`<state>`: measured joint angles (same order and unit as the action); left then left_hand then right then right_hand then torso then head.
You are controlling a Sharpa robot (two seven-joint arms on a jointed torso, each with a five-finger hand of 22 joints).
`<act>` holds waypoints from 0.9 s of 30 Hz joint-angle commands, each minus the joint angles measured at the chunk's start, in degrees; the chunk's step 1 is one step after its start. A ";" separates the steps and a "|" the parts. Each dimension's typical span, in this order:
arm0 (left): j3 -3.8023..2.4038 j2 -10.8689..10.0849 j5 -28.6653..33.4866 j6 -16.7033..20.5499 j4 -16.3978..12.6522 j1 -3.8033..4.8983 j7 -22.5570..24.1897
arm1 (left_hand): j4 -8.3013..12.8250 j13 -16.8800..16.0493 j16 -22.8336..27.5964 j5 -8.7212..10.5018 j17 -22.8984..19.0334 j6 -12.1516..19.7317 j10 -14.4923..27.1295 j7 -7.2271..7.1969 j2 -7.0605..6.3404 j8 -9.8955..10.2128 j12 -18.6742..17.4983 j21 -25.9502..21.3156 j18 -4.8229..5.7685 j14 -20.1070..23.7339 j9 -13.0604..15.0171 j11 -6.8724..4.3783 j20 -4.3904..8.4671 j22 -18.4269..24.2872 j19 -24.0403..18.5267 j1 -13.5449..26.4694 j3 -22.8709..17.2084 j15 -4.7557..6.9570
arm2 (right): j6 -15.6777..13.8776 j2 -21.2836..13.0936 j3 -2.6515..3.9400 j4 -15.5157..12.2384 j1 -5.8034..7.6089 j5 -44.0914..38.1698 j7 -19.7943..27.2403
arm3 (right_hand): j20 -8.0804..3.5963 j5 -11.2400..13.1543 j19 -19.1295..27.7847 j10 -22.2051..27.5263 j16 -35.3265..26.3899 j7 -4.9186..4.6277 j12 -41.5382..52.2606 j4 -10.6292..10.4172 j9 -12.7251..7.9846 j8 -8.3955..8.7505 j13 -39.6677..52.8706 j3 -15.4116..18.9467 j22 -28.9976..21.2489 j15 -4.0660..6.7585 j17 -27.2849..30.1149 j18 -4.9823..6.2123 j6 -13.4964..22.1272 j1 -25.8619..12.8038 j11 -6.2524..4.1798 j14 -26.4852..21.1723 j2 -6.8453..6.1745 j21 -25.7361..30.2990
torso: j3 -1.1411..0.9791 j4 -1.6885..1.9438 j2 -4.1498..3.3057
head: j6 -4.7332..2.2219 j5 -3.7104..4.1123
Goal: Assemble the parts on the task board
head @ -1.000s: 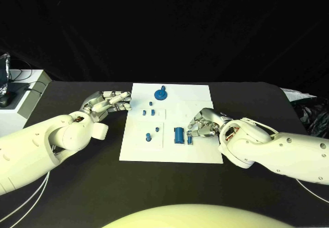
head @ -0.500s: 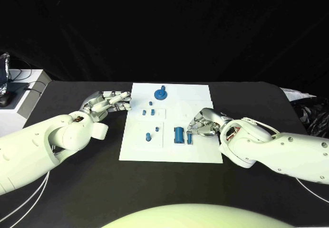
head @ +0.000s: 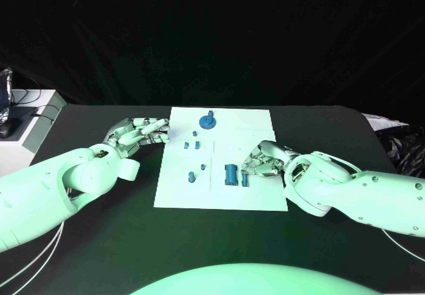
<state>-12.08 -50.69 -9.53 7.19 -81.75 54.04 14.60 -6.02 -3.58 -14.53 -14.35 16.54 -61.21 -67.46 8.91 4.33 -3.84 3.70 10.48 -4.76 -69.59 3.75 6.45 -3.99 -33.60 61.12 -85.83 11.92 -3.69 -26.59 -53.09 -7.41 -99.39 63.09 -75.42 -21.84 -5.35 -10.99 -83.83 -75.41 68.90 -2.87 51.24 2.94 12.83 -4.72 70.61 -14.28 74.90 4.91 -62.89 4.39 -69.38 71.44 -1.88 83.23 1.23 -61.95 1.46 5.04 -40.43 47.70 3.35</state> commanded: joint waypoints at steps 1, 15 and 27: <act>-0.03 0.12 -0.17 -1.03 -0.10 -0.06 0.21 | -0.34 0.00 0.30 0.16 -0.05 0.44 0.41 -0.14 -0.22 0.09 -0.02 -0.36 0.51 0.31 -0.05 -0.05 -0.37 0.05 -0.22 0.38 -0.12 -0.01 | 2.09 0.03 -0.13 0.24 -0.25 0.39 0.45 | -0.58 -0.43 -2.99 0.00 -0.22 -0.33 -0.27 0.10 -0.11 0.16 0.12 -0.48 8.42 0.26 -0.12 -0.28 0.17 -0.20 0.09 0.04 -0.11 0.03 | 0.01 0.01 -0.01 | 0.03 0.03; -0.03 0.20 -0.17 -1.02 -0.03 -0.09 0.22 | -0.35 -0.01 0.31 0.16 -0.07 0.49 0.43 -0.15 -0.22 0.08 0.01 -0.39 0.50 0.35 -0.04 -0.05 -0.40 0.15 -0.24 0.42 -0.13 -0.03 | 1.28 0.49 -0.13 2.37 -0.35 0.35 3.25 | -0.33 1.74 -2.93 0.16 -0.05 -0.97 -0.35 3.49 -0.33 0.11 0.17 -2.16 8.56 0.01 -0.59 -0.28 0.84 2.69 0.44 0.01 0.92 -0.49 | -0.01 0.01 0.00 | -0.04 0.05; -0.03 0.29 -0.17 -1.08 0.05 -0.24 0.24 | -0.35 -0.01 0.31 0.16 -0.07 0.49 0.43 -0.15 -0.22 0.08 0.01 -0.39 0.50 0.35 -0.04 -0.05 -0.40 0.15 -0.24 0.42 -0.13 -0.03 | 1.07 1.06 -0.13 3.85 -1.08 0.20 5.01 | -0.22 5.03 -2.84 -0.18 0.11 -1.11 -0.22 4.90 0.18 -0.30 0.20 -3.35 8.64 -0.08 -1.22 -0.30 0.91 3.18 0.45 0.00 1.52 -0.99 | -0.12 0.05 -0.02 | 0.03 -0.03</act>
<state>-12.08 -50.52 -9.54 7.11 -81.62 53.90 14.51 -6.01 -3.58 -14.53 -14.35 16.54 -61.01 -67.46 8.71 4.33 -3.84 3.70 10.48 -4.75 -69.59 3.75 6.45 -4.19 -33.50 60.92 -85.83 11.92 -3.69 -26.17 -51.82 -7.40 -96.03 62.23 -74.85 -16.59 -5.35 -6.05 -83.84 -75.21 68.90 -3.78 50.94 7.32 12.91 -4.85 70.73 -17.35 74.94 4.90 -64.11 4.39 -68.45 74.58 -1.22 83.23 3.09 -62.64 1.38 5.05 -40.45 47.72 3.38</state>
